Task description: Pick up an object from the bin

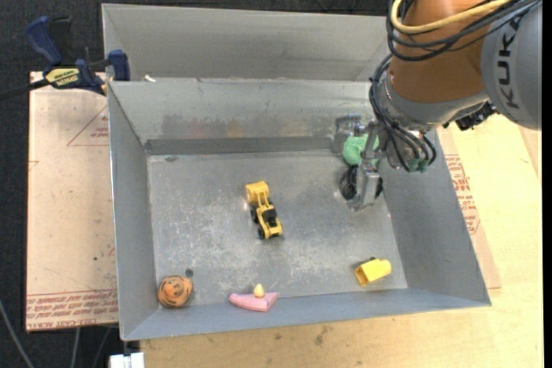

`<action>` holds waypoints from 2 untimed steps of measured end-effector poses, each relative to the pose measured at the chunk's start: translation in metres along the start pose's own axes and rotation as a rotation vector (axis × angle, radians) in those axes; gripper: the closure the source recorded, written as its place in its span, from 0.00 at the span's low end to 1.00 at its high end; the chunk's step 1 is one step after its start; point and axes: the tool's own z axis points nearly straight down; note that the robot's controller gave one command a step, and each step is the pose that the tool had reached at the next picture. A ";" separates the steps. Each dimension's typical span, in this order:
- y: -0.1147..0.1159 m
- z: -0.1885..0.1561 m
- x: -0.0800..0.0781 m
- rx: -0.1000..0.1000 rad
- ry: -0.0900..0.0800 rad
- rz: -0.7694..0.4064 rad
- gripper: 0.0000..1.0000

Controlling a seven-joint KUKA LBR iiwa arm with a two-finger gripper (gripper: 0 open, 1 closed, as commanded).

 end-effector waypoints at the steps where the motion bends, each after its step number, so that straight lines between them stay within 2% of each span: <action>1: 0.000 -0.005 -0.001 0.000 -0.008 0.000 0.00; 2: 0.047 0.040 -0.015 0.001 -0.016 0.027 0.00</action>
Offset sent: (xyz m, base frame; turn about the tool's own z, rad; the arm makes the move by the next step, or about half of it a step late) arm 0.0181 0.0773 -0.0701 0.0349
